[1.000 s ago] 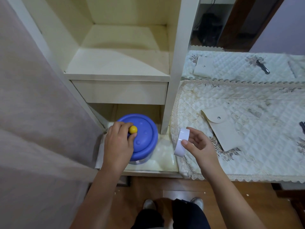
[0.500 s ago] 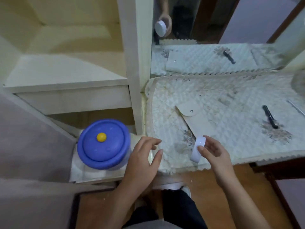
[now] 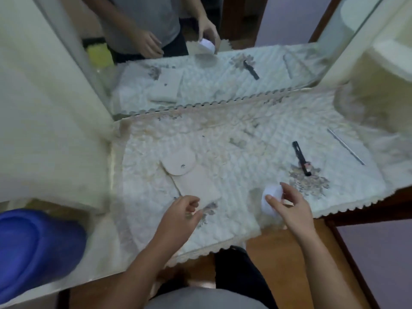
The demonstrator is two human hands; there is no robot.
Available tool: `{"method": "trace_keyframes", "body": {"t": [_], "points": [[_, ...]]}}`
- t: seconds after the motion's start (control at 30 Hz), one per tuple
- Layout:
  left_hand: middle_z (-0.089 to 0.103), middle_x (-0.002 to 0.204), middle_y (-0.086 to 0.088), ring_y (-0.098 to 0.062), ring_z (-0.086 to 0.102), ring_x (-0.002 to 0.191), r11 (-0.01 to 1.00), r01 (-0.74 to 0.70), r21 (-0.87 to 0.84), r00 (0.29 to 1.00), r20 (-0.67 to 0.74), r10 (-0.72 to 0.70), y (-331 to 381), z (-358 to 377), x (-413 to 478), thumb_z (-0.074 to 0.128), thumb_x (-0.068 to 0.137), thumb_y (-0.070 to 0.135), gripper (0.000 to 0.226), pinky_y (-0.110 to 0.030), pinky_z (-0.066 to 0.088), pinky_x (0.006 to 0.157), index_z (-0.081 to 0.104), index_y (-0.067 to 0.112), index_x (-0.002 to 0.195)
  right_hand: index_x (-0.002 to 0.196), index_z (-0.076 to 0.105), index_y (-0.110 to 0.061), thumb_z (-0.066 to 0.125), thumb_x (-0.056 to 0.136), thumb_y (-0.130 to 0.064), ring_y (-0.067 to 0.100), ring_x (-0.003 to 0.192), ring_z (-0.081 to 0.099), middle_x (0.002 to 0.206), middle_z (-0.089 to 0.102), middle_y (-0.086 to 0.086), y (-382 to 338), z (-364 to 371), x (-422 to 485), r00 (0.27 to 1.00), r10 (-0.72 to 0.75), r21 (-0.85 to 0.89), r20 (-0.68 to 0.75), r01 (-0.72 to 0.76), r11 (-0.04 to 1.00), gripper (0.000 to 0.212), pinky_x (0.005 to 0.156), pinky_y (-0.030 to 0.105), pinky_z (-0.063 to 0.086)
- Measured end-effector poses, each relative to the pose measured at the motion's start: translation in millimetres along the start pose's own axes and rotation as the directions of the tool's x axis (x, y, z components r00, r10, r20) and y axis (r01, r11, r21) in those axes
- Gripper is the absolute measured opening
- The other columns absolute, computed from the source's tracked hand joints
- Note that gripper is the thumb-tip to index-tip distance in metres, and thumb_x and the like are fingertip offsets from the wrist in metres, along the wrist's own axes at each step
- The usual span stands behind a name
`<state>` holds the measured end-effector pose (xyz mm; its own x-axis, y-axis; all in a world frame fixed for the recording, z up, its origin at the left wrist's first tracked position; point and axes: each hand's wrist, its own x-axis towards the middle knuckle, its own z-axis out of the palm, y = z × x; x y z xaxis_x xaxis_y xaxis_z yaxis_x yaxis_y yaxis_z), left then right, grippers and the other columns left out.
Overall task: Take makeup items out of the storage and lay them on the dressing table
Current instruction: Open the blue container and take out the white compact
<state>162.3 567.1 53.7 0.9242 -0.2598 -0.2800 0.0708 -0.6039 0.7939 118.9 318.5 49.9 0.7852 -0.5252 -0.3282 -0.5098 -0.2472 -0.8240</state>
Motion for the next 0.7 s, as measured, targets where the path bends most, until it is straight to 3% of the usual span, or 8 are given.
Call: {"method": "trace_keyframes", "body": {"t": [0.1,0.23,0.37,0.5,0.7], "points": [[0.055,0.111,0.003,-0.006,0.051,0.097,0.998,-0.015,0.067,0.999,0.032,0.012,31.7,43.6,33.3,0.054,0.088,0.023,0.032,-0.003,0.038,0.070,0.052,0.016,0.118,0.131,0.045,-0.015,0.070,0.076,-0.025,0.024,0.121,0.047,0.138,0.046,0.007,-0.1,-33.0,46.6,0.996,-0.046,-0.124,0.082,0.056,0.991,0.061,0.096,0.037,0.043],[0.055,0.113,0.003,-0.007,0.051,0.100,0.996,0.042,0.078,0.998,0.051,-0.046,65.7,87.3,69.5,0.055,0.087,0.025,0.035,-0.016,0.036,0.083,0.050,0.016,0.121,0.132,0.042,-0.013,0.070,0.075,-0.033,0.025,0.126,0.041,0.137,0.045,0.010,-1.4,-55.1,102.1,0.959,-0.161,-0.343,0.234,0.236,0.909,0.067,0.103,0.039,0.037],[0.056,0.113,0.002,-0.009,0.053,0.099,0.992,0.120,0.042,0.993,-0.013,-0.120,79.4,111.9,88.3,0.054,0.088,0.024,0.036,-0.019,0.036,0.085,0.049,0.014,0.122,0.132,0.041,-0.013,0.068,0.074,-0.042,0.027,0.124,0.039,0.132,0.047,0.011,-4.0,-41.8,138.2,0.865,-0.230,-0.479,0.446,0.448,0.755,0.070,0.103,0.035,0.032],[0.059,0.107,0.002,-0.012,0.056,0.099,0.965,0.255,-0.068,0.964,-0.052,-0.259,78.0,126.0,88.1,0.052,0.089,0.026,0.032,-0.022,0.039,0.084,0.051,0.017,0.120,0.130,0.044,-0.018,0.065,0.068,-0.055,0.027,0.119,0.040,0.127,0.049,0.008,3.0,-25.7,151.1,0.807,-0.280,-0.549,0.520,0.567,0.614,0.074,0.099,0.037,0.035],[0.057,0.098,0.006,-0.010,0.054,0.093,0.944,0.302,-0.132,0.945,-0.092,-0.315,75.3,130.7,87.8,0.052,0.089,0.026,0.030,-0.020,0.040,0.080,0.053,0.016,0.118,0.140,0.026,-0.020,0.069,0.069,-0.050,0.022,0.127,0.028,0.135,0.036,0.006,13.5,-42.4,154.7,0.773,-0.242,-0.439,0.587,0.555,0.707,0.088,0.104,0.034,0.030]]}}
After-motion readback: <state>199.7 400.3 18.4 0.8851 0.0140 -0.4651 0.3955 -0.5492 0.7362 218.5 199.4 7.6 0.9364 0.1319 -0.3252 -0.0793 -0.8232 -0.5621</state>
